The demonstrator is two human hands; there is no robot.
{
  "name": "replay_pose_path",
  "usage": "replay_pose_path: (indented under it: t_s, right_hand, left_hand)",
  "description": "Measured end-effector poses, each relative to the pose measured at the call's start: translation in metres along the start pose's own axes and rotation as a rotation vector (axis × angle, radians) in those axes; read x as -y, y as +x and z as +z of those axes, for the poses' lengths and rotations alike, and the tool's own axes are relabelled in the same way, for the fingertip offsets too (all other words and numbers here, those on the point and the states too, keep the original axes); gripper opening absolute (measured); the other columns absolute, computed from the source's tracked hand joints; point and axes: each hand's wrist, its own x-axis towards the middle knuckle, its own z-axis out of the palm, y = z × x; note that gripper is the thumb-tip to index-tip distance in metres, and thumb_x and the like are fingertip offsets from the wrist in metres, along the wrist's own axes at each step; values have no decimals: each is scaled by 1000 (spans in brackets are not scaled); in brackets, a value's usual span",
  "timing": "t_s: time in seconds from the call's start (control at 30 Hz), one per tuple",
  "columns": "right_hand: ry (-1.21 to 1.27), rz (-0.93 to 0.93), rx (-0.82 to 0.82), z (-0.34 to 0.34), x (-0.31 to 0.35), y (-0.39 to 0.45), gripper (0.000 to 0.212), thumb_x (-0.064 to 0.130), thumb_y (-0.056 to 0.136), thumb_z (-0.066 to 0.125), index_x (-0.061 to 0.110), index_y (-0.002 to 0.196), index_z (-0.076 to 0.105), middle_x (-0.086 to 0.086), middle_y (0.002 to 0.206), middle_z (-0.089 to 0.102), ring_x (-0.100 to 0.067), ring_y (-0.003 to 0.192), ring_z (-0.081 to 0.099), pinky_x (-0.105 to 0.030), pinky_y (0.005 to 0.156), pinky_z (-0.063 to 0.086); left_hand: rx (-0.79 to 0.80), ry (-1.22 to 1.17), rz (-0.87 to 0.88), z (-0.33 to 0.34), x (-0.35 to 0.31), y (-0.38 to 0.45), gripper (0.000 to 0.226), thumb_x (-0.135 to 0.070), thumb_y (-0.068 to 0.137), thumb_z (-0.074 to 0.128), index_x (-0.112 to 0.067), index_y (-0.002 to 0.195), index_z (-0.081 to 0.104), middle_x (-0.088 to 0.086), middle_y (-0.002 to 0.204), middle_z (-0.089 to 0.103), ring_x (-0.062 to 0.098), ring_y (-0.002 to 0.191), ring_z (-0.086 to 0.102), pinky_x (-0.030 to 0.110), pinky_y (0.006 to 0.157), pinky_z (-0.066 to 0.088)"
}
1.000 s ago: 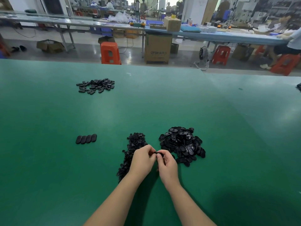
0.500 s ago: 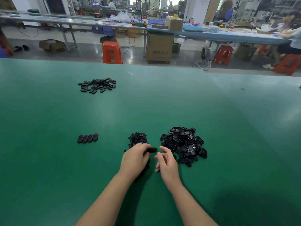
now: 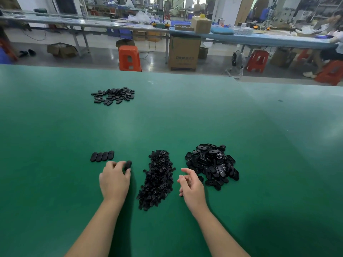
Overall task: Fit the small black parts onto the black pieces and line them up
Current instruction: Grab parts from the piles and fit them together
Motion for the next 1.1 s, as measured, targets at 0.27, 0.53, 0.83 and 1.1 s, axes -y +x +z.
replay_pose_path:
  t_s: [0.27, 0.53, 0.83, 1.1]
  right_hand:
    - [-22, 8, 16, 1, 0, -1, 16, 25, 102, 56, 38, 111, 58, -2, 89, 70, -4, 64, 59, -25, 59, 57]
    - [-28, 15, 17, 2, -1, -1, 14, 24, 102, 57, 34, 110, 61, -2, 88, 69, -3, 63, 58, -25, 58, 57]
    - [-40, 3, 8, 2, -2, 0, 13, 25, 101, 57, 34, 108, 62, -1, 86, 69, -4, 64, 59, -26, 58, 58]
    - [-46, 2, 16, 2, 0, -1, 12, 24, 101, 57, 33, 107, 62, 1, 86, 69, -3, 63, 59, -29, 59, 59]
  left_hand:
    - [-58, 203, 106, 12, 6, -7, 26, -28, 83, 78, -19, 108, 78, 22, 133, 56, 41, 108, 50, 50, 84, 39]
    - [92, 325, -74, 16, 8, 19, 56, -60, 95, 39, -37, 146, 45, 18, 165, 2, 37, 149, -2, 53, 119, 6]
    - [162, 256, -149, 14, 11, 26, 70, -64, 95, 31, -28, 155, 31, 16, 166, -3, 34, 152, -9, 56, 121, -2]
    - [-113, -34, 174, 10, 8, 18, 24, -18, 93, 66, -6, 114, 71, 16, 114, 65, 33, 110, 56, 50, 99, 40]
